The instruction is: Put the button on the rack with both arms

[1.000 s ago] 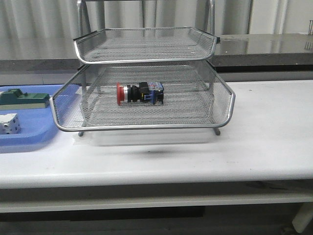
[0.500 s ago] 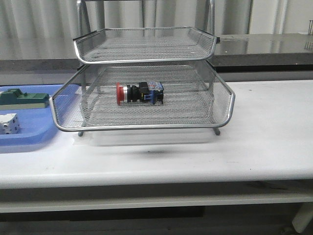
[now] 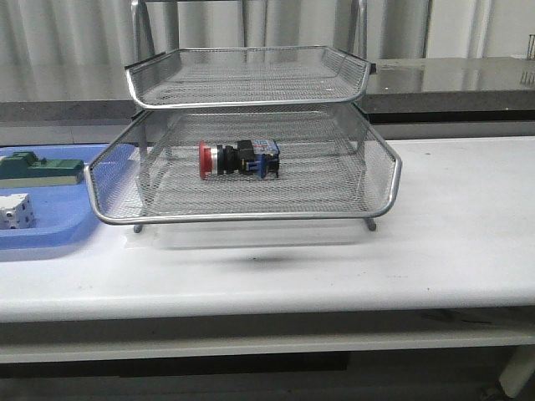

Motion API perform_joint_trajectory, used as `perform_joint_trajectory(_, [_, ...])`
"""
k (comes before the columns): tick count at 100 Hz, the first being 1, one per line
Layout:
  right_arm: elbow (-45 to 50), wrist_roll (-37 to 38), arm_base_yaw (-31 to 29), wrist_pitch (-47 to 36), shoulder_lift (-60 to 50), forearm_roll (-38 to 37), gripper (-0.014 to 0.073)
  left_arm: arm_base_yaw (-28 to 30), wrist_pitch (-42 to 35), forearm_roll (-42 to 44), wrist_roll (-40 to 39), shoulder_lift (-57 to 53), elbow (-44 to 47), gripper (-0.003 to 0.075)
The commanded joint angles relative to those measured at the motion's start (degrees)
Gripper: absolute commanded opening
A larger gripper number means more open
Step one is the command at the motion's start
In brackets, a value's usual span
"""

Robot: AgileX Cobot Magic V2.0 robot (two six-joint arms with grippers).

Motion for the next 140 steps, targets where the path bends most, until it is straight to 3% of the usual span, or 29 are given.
perform_joint_trajectory(1, [-1.90, -0.09, -0.20, -3.22, 0.32, -0.71, -0.0068, 0.14, -4.36, -0.66, -0.59, 0.40, -1.50, -0.0021])
perform_joint_trajectory(44, [-1.90, -0.09, -0.20, -3.21, 0.32, -0.64, -0.0068, 0.14, -4.36, -0.66, -0.59, 0.40, -1.50, -0.0021])
perform_joint_trajectory(67, [-1.90, -0.09, -0.20, -6.90, 2.01, 4.40, -0.0068, 0.14, -4.36, -0.66, -0.59, 0.40, -1.50, -0.0021])
perform_joint_trajectory(90, [-1.90, -0.63, -0.20, -10.57, 11.65, 14.94, -0.0067, 0.14, -4.36, -0.66, -0.59, 0.40, -1.50, -0.0021])
perform_joint_trajectory(113, [-1.90, -7.95, 2.29, -16.27, 23.56, 26.25, -0.0067, 0.14, -4.36, -0.66, -0.59, 0.40, -1.50, -0.0021])
perform_joint_trajectory(140, [-1.90, -8.73, 10.73, -26.63, 36.38, 28.98, -0.0067, 0.14, -4.36, -0.66, -0.59, 0.40, -1.50, -0.0021])
